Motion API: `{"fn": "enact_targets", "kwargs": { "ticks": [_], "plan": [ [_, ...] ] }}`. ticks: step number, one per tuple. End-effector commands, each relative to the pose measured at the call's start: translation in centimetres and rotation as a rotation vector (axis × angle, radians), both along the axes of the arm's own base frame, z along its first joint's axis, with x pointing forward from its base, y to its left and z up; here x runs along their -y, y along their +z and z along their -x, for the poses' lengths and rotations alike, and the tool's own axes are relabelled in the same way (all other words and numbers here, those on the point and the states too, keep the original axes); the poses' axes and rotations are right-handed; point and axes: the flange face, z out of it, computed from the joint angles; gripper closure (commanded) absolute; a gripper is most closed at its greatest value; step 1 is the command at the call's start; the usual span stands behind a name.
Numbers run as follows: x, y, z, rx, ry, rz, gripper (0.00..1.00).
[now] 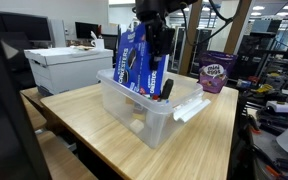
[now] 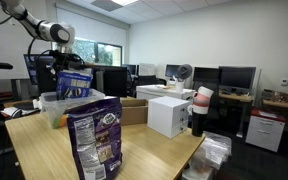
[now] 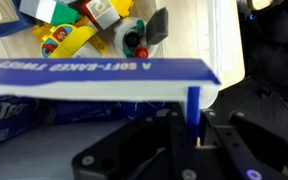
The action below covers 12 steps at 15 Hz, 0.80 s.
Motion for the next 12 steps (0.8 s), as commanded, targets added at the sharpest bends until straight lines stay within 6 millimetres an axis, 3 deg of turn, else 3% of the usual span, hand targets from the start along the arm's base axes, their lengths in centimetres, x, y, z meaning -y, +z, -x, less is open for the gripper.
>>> {"fn": "enact_targets", "kwargs": {
  "ticks": [1, 8, 12],
  "plan": [
    [-0.1, 0.6, 0.7, -0.015, -0.025, -0.057, 0.95],
    [0.7, 0.3, 0.3, -0.046, -0.074, -0.126, 0.95],
    [2.6, -3.4, 0.9, -0.129, -0.016, -0.104, 0.95]
  ]
}}
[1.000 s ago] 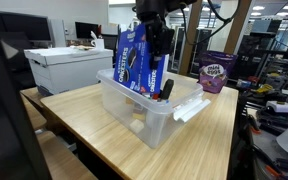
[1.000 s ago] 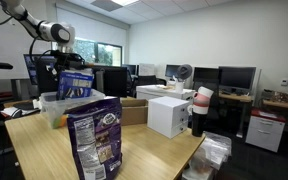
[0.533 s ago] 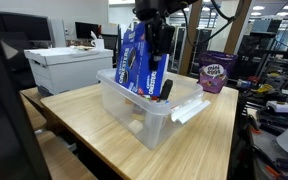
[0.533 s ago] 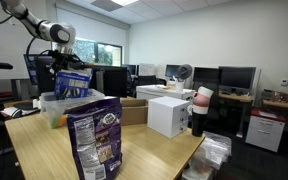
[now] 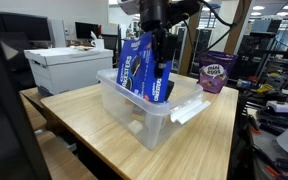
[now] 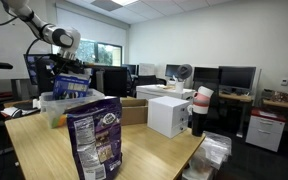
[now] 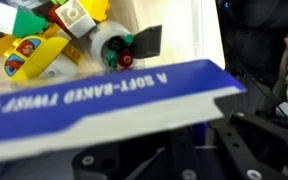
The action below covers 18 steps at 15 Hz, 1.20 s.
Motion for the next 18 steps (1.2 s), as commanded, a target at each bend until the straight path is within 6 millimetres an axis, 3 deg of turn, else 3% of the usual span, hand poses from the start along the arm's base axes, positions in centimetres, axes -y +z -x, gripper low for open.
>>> {"fn": "enact_targets", "kwargs": {
  "ticks": [1, 9, 18],
  "plan": [
    [0.7, -1.9, 1.1, -0.032, 0.069, 0.011, 0.95],
    [0.5, -2.3, 1.8, -0.009, 0.173, 0.128, 0.95],
    [0.2, 0.8, 1.0, -0.085, 0.253, -0.086, 0.95]
  ]
}}
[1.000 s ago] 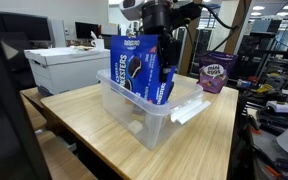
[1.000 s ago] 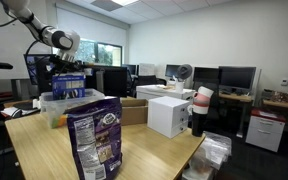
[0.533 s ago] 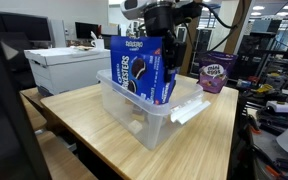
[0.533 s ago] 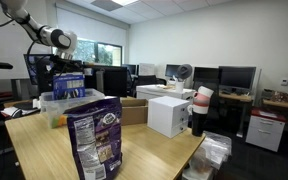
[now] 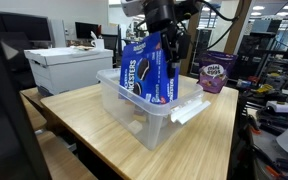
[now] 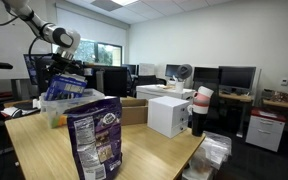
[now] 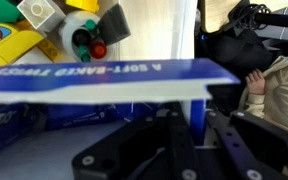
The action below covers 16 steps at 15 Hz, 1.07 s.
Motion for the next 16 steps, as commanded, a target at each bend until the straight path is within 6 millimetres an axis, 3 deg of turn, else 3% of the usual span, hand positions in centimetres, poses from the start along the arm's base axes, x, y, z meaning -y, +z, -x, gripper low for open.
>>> {"fn": "enact_targets", "kwargs": {
  "ticks": [1, 9, 13, 16],
  "plan": [
    [0.4, 0.7, -0.3, -0.011, 0.017, -0.053, 0.95],
    [-0.9, 0.4, -1.9, 0.033, 0.095, -0.04, 0.95],
    [-1.1, -1.0, -4.3, 0.048, 0.121, -0.025, 0.95],
    [-1.0, -1.9, -4.9, 0.046, 0.153, -0.018, 0.95]
  ]
}}
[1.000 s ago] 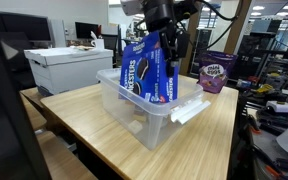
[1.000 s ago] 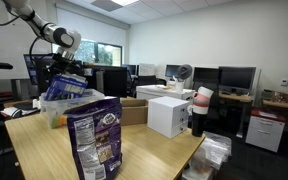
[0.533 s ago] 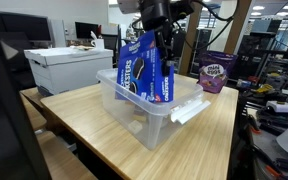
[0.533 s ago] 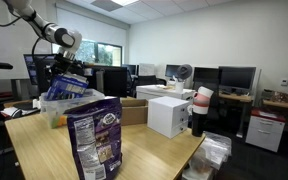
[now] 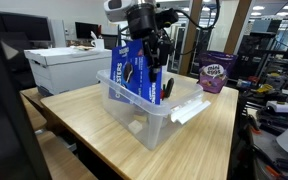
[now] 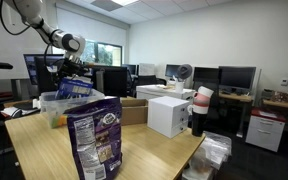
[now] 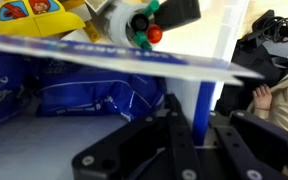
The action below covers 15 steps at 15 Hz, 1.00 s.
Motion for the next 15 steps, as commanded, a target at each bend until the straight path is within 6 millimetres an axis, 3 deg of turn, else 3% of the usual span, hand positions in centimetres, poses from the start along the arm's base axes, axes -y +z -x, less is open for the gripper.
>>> {"fn": "enact_targets", "kwargs": {
  "ticks": [1, 5, 15],
  "plan": [
    [0.1, -1.1, -1.1, 0.002, 0.073, -0.006, 0.95],
    [0.0, -2.6, -2.0, -0.005, 0.081, -0.004, 0.95],
    [-0.1, -4.0, -2.6, 0.015, 0.116, 0.061, 0.95]
  ]
}}
